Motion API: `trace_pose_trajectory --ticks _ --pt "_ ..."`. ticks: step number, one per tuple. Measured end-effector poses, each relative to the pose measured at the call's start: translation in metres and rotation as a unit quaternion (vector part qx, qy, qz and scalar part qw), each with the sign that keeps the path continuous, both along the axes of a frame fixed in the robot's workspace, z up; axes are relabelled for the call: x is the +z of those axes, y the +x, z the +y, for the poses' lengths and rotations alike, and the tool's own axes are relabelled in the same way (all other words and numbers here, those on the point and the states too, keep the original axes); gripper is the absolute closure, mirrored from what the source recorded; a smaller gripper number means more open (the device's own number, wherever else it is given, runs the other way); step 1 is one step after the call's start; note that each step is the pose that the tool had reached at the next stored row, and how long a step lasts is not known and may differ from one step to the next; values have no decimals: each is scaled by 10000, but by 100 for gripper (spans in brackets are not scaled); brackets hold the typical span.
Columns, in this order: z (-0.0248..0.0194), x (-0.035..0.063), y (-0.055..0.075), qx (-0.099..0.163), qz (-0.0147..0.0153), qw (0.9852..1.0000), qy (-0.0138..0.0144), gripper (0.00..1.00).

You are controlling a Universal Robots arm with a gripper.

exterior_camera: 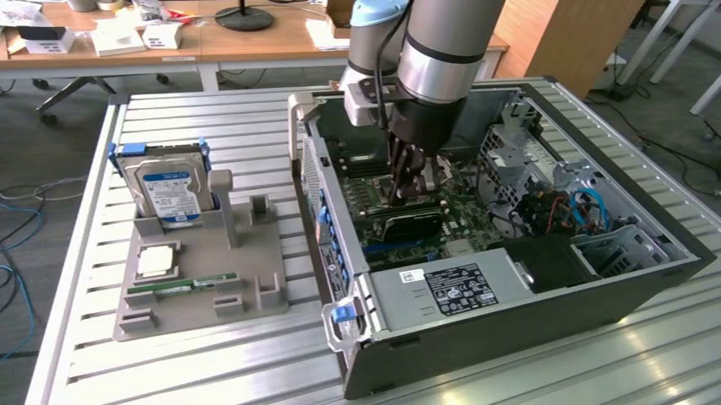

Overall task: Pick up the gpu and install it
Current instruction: 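Press down on the gpu until it lock into place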

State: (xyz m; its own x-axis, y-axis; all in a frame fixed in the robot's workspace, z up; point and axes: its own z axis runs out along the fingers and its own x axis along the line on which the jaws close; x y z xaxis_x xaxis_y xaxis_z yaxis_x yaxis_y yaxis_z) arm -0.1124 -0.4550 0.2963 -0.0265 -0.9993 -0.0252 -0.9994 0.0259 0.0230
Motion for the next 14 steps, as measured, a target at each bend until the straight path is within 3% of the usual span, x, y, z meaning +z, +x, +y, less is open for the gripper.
trace_pose_trajectory --ticks 14 --pt "13 -20 -2 1 1 10000 -2 89"
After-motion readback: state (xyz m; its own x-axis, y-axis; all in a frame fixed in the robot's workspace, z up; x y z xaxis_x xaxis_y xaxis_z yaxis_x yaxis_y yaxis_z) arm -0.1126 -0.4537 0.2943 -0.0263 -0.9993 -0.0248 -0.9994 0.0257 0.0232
